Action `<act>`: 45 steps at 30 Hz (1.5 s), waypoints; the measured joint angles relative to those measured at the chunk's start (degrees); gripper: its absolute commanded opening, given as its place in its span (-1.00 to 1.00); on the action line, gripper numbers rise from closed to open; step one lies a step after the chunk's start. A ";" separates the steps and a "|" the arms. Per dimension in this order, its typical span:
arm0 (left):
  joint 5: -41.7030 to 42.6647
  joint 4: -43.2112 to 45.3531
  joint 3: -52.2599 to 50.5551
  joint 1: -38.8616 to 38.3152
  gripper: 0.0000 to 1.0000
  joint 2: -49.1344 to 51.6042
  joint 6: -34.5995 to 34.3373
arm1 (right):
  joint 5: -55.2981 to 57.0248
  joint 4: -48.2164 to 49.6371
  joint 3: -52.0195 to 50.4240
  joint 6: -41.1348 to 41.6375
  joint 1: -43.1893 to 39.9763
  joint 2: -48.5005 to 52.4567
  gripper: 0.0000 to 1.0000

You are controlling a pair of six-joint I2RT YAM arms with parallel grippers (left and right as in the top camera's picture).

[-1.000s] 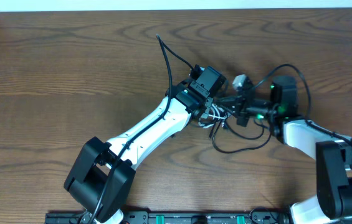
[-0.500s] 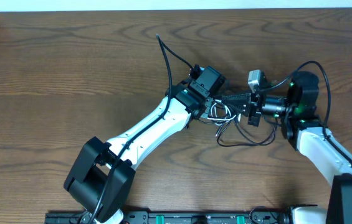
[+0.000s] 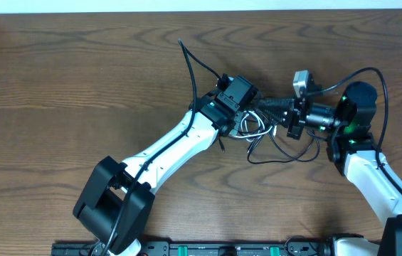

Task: Untangle cables

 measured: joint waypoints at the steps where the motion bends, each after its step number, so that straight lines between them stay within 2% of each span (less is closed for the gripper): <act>1: 0.00 0.00 0.00 0.00 0.08 0.00 0.00 | 1.46 0.33 0.00 1.70 0.00 0.00 -0.98; 7: 0.00 0.04 0.00 0.00 0.08 0.00 0.00 | 10.34 3.65 -0.02 11.19 0.00 0.00 -0.98; 18: 0.00 0.79 0.00 0.00 0.09 0.00 -1.40 | 26.25 2.58 -0.02 21.81 0.48 0.00 -0.98; 22: 0.00 1.16 0.00 0.00 0.10 0.00 -1.51 | 28.04 0.79 -0.02 17.53 2.69 0.00 -0.98; 27: 0.00 1.38 0.00 0.00 0.09 0.00 -1.51 | 26.43 0.13 -0.02 4.48 6.69 0.00 -0.98; 31: -0.02 1.49 0.00 0.00 0.10 0.00 -1.57 | 26.27 0.07 -0.02 -1.07 8.66 0.00 -0.98; 34: 0.00 1.55 0.00 0.00 0.09 0.00 -1.57 | 31.93 -2.49 0.00 -0.92 9.66 -0.02 -0.98; 36: 0.00 1.60 0.00 -0.07 0.09 0.00 -1.60 | 41.16 -6.51 0.00 2.60 10.80 0.00 -0.98; 39: 0.00 1.70 0.00 -0.07 0.09 0.00 -1.66 | 48.37 -7.43 0.00 5.55 11.85 -0.02 -0.98; 45: 0.00 1.73 0.00 -0.07 0.09 0.00 -1.66 | 46.73 -4.39 0.00 5.95 12.07 0.00 -0.98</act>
